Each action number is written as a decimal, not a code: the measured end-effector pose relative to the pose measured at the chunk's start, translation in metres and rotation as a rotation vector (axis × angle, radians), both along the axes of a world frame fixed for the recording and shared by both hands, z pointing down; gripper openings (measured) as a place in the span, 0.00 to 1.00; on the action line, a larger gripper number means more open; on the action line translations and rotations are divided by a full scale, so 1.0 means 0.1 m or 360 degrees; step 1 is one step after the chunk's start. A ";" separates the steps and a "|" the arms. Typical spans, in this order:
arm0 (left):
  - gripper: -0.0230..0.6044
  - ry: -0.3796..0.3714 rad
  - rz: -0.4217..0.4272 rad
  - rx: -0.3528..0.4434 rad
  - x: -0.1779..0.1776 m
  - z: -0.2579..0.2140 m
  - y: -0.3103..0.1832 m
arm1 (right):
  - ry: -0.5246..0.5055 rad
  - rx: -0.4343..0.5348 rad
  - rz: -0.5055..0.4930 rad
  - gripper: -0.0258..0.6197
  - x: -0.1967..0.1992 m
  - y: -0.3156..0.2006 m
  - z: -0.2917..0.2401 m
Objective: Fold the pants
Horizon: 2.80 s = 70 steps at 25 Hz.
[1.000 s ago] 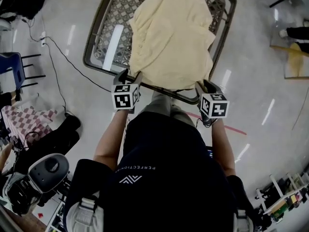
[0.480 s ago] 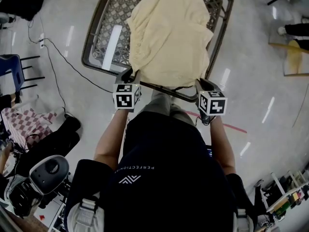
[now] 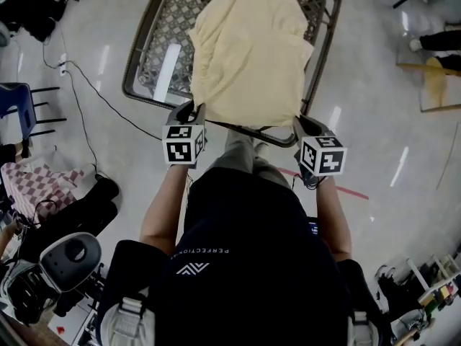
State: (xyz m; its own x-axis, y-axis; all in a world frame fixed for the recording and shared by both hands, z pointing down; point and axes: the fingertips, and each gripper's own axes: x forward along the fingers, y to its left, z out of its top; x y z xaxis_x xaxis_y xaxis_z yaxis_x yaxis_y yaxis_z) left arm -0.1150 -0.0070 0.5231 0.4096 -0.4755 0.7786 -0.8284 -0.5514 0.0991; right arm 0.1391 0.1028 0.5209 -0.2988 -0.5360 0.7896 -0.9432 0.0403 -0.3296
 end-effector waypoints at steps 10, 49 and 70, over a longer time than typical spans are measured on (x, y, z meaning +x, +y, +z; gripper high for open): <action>0.17 0.0005 0.0037 0.0032 -0.08 -0.18 0.29 | -0.0003 0.0013 -0.0043 0.11 -0.09 0.25 -0.20; 0.17 0.0091 -0.0025 0.0094 -0.04 -0.63 0.47 | 0.0158 0.0302 -0.0214 0.11 0.05 0.01 -0.95; 0.16 0.0100 -0.0128 -0.0019 0.02 -0.50 -0.61 | 0.0188 0.0255 -0.0256 0.11 0.13 -1.59 -0.83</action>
